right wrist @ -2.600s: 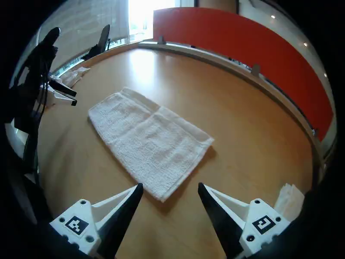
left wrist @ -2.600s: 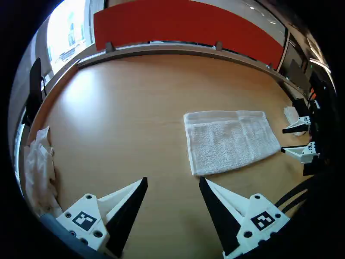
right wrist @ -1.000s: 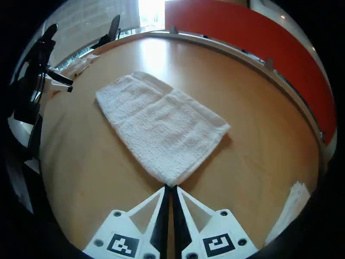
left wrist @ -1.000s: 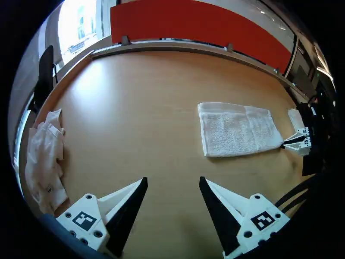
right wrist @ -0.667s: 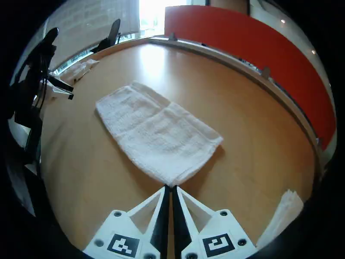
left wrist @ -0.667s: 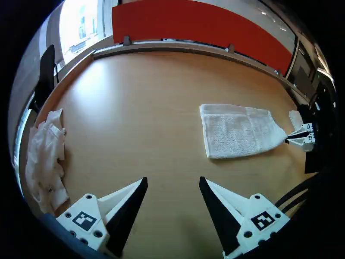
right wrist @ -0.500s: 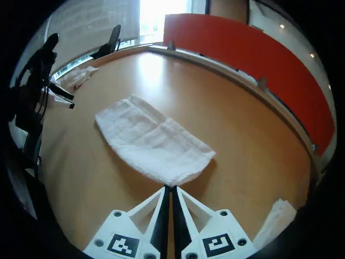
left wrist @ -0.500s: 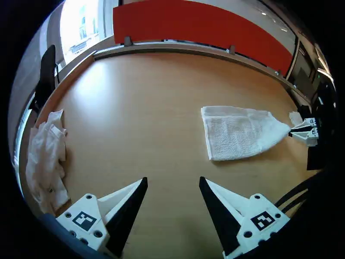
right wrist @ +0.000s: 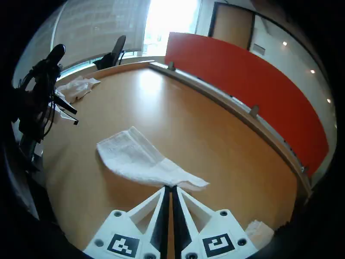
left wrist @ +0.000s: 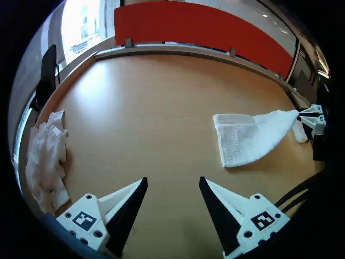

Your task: Fold towel

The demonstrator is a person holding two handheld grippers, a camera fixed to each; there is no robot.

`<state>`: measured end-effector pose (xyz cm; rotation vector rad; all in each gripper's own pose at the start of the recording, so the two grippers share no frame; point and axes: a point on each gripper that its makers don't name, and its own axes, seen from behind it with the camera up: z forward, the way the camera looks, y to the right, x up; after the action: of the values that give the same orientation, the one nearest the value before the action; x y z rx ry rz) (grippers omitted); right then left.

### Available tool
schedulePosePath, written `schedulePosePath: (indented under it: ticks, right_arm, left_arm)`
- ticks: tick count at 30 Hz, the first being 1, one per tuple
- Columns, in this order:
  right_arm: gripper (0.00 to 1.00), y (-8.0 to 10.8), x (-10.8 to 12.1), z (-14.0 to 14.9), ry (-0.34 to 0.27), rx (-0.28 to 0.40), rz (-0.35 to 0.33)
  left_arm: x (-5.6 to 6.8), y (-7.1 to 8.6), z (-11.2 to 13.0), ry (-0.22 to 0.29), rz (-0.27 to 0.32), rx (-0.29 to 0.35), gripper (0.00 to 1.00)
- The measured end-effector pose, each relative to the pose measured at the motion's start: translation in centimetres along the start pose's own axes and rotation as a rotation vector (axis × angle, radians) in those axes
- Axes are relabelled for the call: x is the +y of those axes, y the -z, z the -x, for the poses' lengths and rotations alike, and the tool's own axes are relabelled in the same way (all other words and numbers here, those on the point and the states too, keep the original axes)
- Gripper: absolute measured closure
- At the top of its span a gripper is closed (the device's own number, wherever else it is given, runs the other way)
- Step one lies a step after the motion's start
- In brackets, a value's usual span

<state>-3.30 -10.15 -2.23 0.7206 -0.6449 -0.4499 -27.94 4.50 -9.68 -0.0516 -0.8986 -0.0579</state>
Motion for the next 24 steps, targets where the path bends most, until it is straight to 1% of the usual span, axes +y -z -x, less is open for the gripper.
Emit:
schedulePosePath:
  ticks: [6,11,17,24]
  right_arm:
    - [0.96,1.3,0.8,-1.2,0.015,0.019,0.012]
    - [0.96,2.0,1.2,-1.6,0.028,0.025,0.018]
    - [0.96,1.9,1.1,-1.7,0.038,0.024,0.01]
    - [0.96,1.5,0.3,-1.8,0.047,0.026,-0.011]
  left_arm:
    - [0.1,0.1,-0.2,0.002,0.0,0.004,0.12]
    - [0.2,0.1,-0.4,0.003,0.0,0.007,0.12]
    - [0.3,0.1,-0.5,0.003,0.002,0.008,0.12]
    - [0.6,0.1,-0.6,0.002,0.004,0.013,0.12]
